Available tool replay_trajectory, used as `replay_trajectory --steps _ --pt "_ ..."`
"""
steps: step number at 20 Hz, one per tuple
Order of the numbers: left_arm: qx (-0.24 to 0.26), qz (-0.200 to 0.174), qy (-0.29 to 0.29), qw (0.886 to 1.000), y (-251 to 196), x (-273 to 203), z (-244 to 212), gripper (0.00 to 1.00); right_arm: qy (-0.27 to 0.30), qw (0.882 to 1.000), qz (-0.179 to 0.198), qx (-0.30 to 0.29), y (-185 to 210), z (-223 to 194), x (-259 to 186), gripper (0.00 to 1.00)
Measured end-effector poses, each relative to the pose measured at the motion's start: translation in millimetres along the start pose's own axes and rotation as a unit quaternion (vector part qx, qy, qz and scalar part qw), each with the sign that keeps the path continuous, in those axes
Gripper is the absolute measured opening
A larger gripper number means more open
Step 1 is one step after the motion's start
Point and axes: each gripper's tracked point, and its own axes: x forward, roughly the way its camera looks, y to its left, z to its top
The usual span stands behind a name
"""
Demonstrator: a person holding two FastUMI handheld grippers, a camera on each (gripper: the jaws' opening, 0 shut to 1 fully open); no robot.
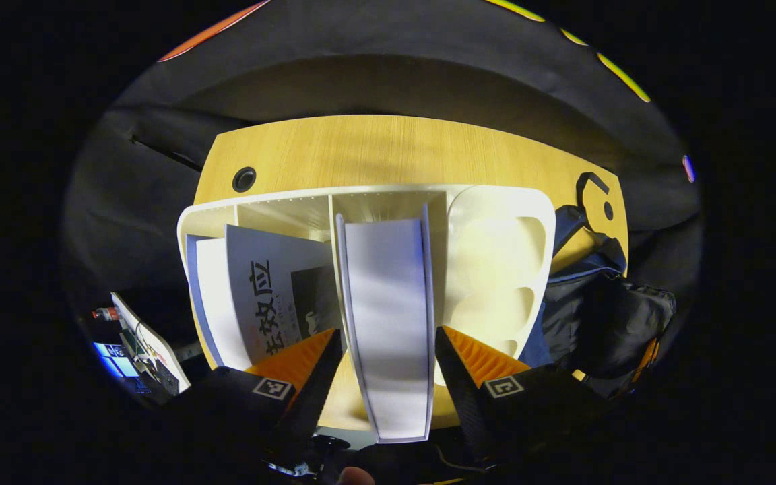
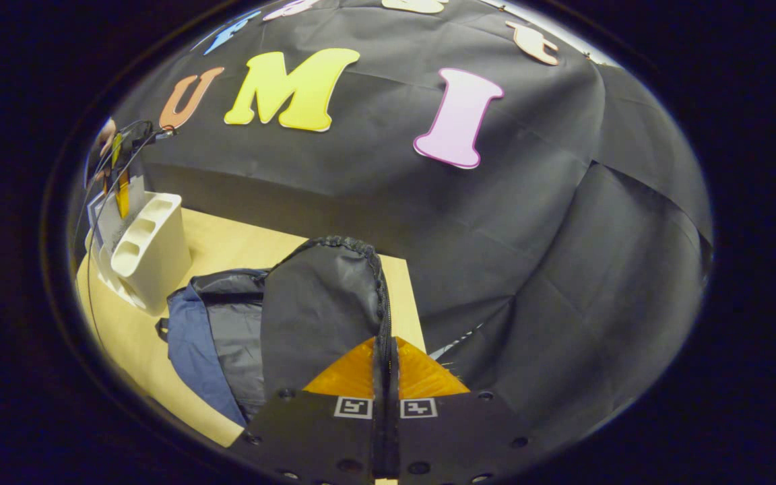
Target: Open the schoolbag, grab two books from the bookshelf and put them into the schoolbag.
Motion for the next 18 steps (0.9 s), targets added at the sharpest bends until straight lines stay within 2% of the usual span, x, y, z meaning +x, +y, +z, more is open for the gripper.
replay_trajectory --steps 6,7,9,11,14,18 --pt "-0.004 0.014 0.009 1.0 4 10 -1 0.63 0.0 1.0 -0.001 0.004 0 0 1 0.0" --pt "-0.006 0.011 0.01 1.0 3 9 -1 0.55 0.001 1.0 0.0 0.005 0 0 0 0.0" --pt "-0.009 0.016 0.013 1.0 5 4 -4 0.49 0.001 1.0 0.0 0.005 0 -1 0 0.0" --pt "-0.01 0.015 0.013 1.0 5 -9 -10 0.47 0.001 1.0 0.0 0.006 0 0 0 0.0" --pt "0.017 0.013 -0.017 1.0 11 -46 -19 0.46 0.0 1.0 0.001 0.004 2 2 0 0.0" --pt "0.037 -0.012 -0.049 0.998 10 -117 -62 0.45 0.0 1.0 0.002 -0.003 4 3 -2 0.0"
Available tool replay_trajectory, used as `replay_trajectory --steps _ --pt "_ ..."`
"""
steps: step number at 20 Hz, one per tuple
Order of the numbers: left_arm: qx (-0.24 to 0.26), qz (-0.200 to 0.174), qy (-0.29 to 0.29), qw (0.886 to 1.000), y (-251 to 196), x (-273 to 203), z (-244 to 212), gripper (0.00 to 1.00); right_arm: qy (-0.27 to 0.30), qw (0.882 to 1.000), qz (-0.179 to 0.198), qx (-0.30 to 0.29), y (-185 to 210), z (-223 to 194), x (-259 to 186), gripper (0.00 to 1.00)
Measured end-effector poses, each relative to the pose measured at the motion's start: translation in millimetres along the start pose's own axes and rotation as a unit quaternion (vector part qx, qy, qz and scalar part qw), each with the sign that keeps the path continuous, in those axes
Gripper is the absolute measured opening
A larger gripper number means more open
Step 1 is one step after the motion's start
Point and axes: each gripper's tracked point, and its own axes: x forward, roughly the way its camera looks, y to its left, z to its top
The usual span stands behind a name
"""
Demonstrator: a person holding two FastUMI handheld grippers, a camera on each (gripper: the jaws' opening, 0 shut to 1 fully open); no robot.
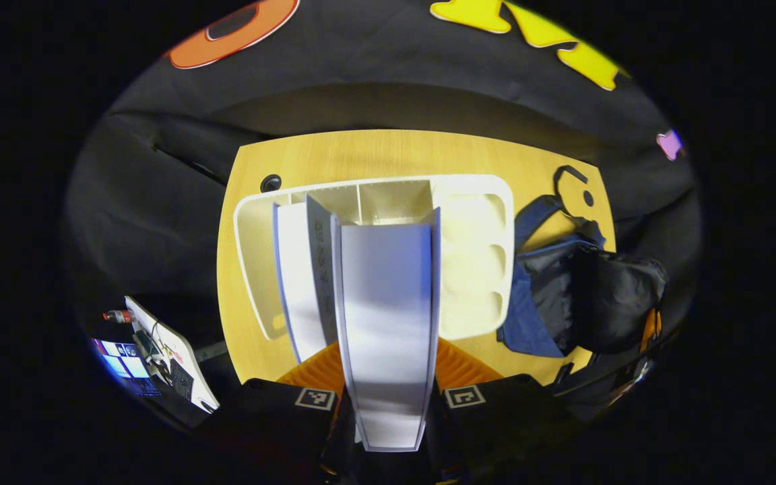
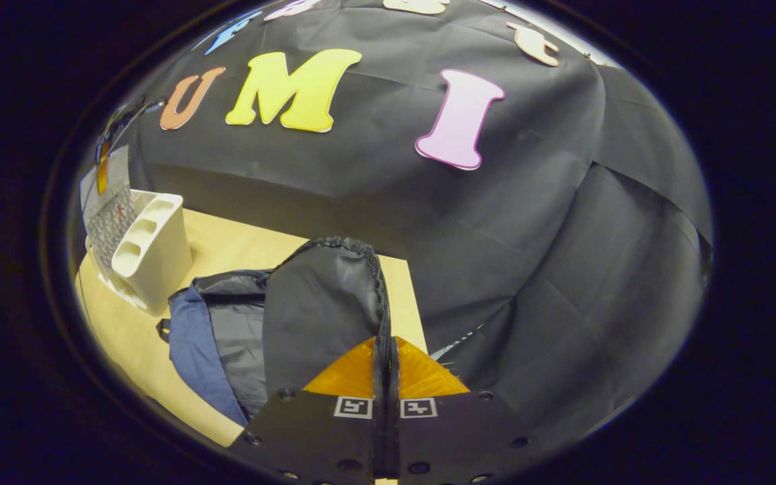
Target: Open the schoolbag, grab two books from the bookshelf and put them into the schoolbag.
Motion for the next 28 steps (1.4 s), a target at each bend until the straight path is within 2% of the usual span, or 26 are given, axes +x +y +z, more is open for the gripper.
replay_trajectory --steps 2,4,6,8,11,14,18,21,24,25,27,28 --pt "0.004 -0.01 -0.027 1.0 -1 -37 -16 0.45 0.0 1.0 0.0 0.001 2 1 -2 0.0" --pt "-0.005 -0.039 -0.04 0.998 -4 -64 -36 0.45 0.001 1.0 0.001 0.0 3 2 -4 0.0" --pt "-0.029 -0.083 -0.061 0.994 -15 -82 -45 0.44 0.002 1.0 0.001 -0.004 4 2 -6 0.0" --pt "-0.03 -0.118 -0.089 0.989 -25 -90 -44 0.44 0.002 1.0 0.003 -0.004 5 3 -8 0.0" --pt "-0.048 -0.202 -0.108 0.972 -62 -94 -46 0.44 0.003 1.0 0.005 -0.006 8 6 -13 0.0" --pt "-0.071 -0.273 -0.109 0.953 -104 -79 -48 0.45 0.002 1.0 0.003 -0.019 10 7 -15 0.0" --pt "-0.088 -0.32 -0.11 0.937 -156 -44 -47 0.43 -0.002 1.0 0.002 -0.031 12 9 -15 0.0" --pt "-0.103 -0.342 -0.098 0.929 -196 -12 -57 0.45 0.008 1.0 0.01 -0.01 12 9 -11 0.0" --pt "-0.099 -0.343 -0.082 0.931 -232 24 -76 0.44 0.009 1.0 0.01 -0.009 12 12 -4 0.0" --pt "-0.099 -0.349 -0.079 0.929 -246 33 -77 0.44 0.015 1.0 0.012 -0.009 12 8 -1 0.03" --pt "-0.108 -0.365 -0.07 0.922 -269 49 -76 0.45 0.023 1.0 0.013 -0.009 11 5 4 0.0" --pt "-0.11 -0.364 -0.063 0.923 -275 62 -78 0.45 0.024 1.0 0.012 -0.009 10 5 6 0.0"
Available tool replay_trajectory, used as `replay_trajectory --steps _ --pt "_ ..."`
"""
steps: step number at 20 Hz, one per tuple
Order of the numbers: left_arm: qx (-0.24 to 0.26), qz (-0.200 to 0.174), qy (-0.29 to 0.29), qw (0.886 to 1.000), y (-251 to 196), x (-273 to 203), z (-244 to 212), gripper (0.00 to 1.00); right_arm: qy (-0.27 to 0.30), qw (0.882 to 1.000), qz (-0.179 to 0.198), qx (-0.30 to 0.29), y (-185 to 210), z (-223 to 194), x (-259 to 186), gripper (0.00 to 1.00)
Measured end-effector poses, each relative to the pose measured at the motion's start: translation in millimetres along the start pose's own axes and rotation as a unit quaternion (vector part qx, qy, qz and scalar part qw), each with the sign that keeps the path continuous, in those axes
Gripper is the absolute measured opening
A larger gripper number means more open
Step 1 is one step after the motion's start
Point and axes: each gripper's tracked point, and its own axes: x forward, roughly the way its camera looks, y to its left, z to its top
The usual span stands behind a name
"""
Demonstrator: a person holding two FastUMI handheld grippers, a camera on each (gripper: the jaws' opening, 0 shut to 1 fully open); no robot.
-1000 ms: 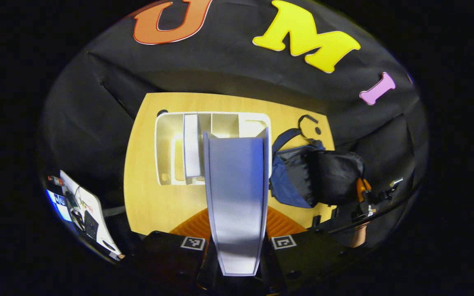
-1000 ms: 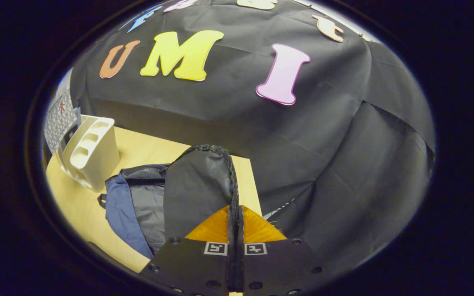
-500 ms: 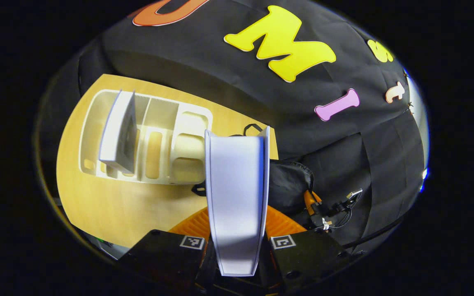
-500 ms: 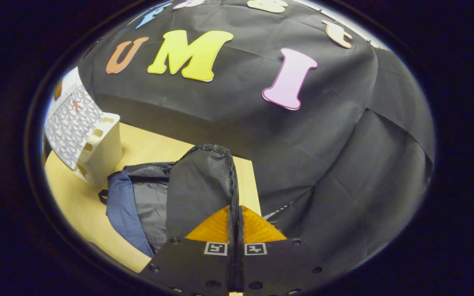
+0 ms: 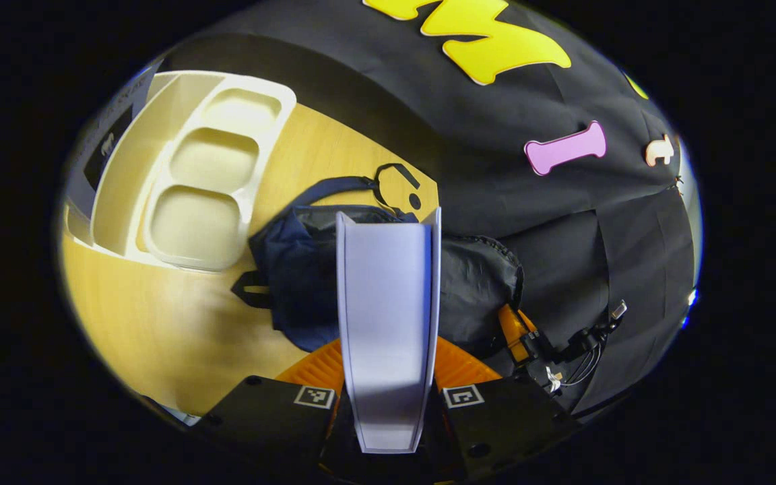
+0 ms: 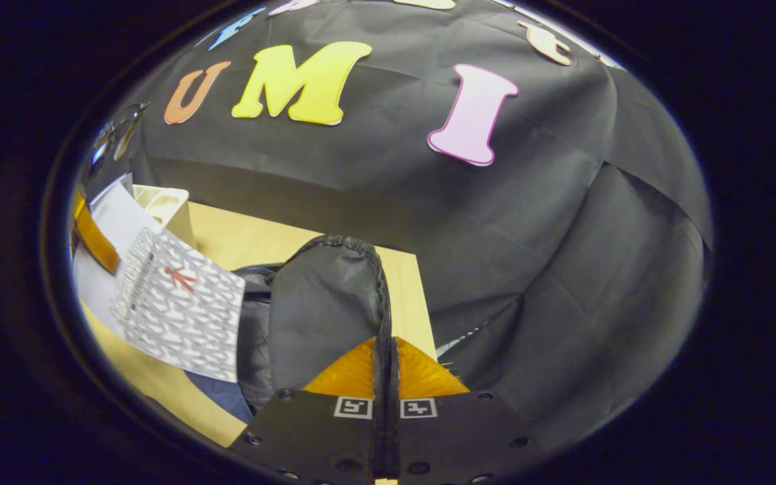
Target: Open the schoolbag, grab two books from the bookshelf and put them into the schoolbag.
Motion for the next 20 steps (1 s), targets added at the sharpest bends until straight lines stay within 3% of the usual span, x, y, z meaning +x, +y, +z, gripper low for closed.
replay_trajectory --steps 3,7,15,20 --pt "0.002 0.017 0.011 1.0 23 37 -11 0.45 0.0 1.0 0.0 0.001 -2 2 4 0.0" --pt "-0.022 -0.035 0.004 0.999 8 66 -12 0.45 0.004 1.0 -0.002 -0.002 -6 3 4 0.0" --pt "-0.009 -0.1 -0.014 0.995 -10 125 -9 0.43 0.003 1.0 -0.011 -0.029 -18 22 -5 0.0" --pt "-0.061 -0.139 -0.005 0.988 -8 165 -8 0.41 0.0 1.0 -0.006 -0.019 -15 24 -6 0.0"
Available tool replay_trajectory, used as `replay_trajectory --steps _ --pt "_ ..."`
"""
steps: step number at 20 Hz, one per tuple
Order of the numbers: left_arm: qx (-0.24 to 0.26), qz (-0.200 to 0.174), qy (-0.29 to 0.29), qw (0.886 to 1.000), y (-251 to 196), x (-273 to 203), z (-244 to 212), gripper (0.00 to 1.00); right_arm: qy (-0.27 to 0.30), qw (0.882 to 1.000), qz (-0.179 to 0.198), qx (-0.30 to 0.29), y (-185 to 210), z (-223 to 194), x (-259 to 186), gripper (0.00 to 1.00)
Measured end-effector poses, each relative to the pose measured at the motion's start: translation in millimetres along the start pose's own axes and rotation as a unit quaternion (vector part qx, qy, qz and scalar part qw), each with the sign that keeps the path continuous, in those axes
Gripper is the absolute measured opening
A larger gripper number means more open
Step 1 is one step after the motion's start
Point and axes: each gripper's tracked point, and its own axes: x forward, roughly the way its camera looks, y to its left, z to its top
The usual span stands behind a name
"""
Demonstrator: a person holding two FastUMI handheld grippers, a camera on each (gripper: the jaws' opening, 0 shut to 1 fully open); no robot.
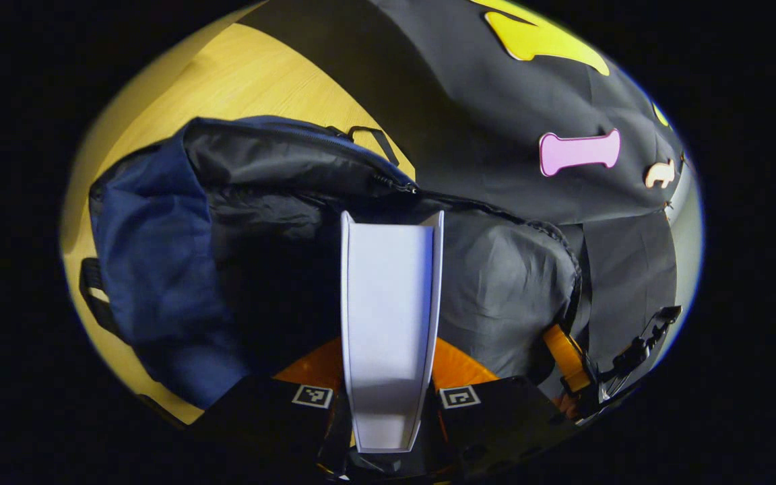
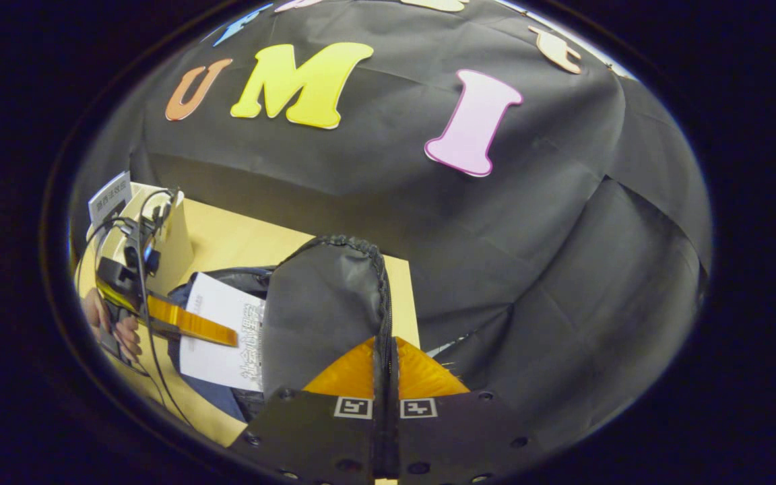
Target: Open the schoolbag, grab two books from the bookshelf and put them into the schoolbag.
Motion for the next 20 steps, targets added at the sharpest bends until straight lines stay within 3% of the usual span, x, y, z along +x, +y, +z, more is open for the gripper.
replay_trajectory --steps 2,3,8,10,12,14,16,18,20 --pt "-0.025 -0.01 0.003 1.0 1 10 1 0.46 0.0 1.0 0.001 0.002 3 3 2 0.0" --pt "-0.029 -0.011 -0.001 1.0 3 16 2 0.41 -0.001 1.0 0.002 0.003 4 3 1 0.0" --pt "-0.011 0.028 0.027 0.999 17 31 0 0.54 0.001 1.0 0.006 0.006 10 4 5 0.0" --pt "-0.001 0.051 0.04 0.998 22 29 -3 0.59 0.003 1.0 0.006 0.008 12 5 7 0.0" --pt "0.013 0.104 0.055 0.993 39 23 -6 0.65 0.005 1.0 0.008 0.008 12 4 8 0.0" --pt "0.021 0.138 0.064 0.988 50 17 -6 0.84 0.007 1.0 0.009 0.003 13 2 9 0.0" --pt "0.032 0.163 0.071 0.983 47 4 -5 0.87 0.009 1.0 0.01 -0.001 15 2 8 0.0" --pt "0.047 0.202 0.086 0.974 52 -12 -8 1.0 0.009 1.0 0.01 -0.004 17 3 9 0.0" --pt "0.06 0.224 0.092 0.968 44 -32 -3 0.98 0.01 1.0 0.009 -0.005 26 4 10 0.0"
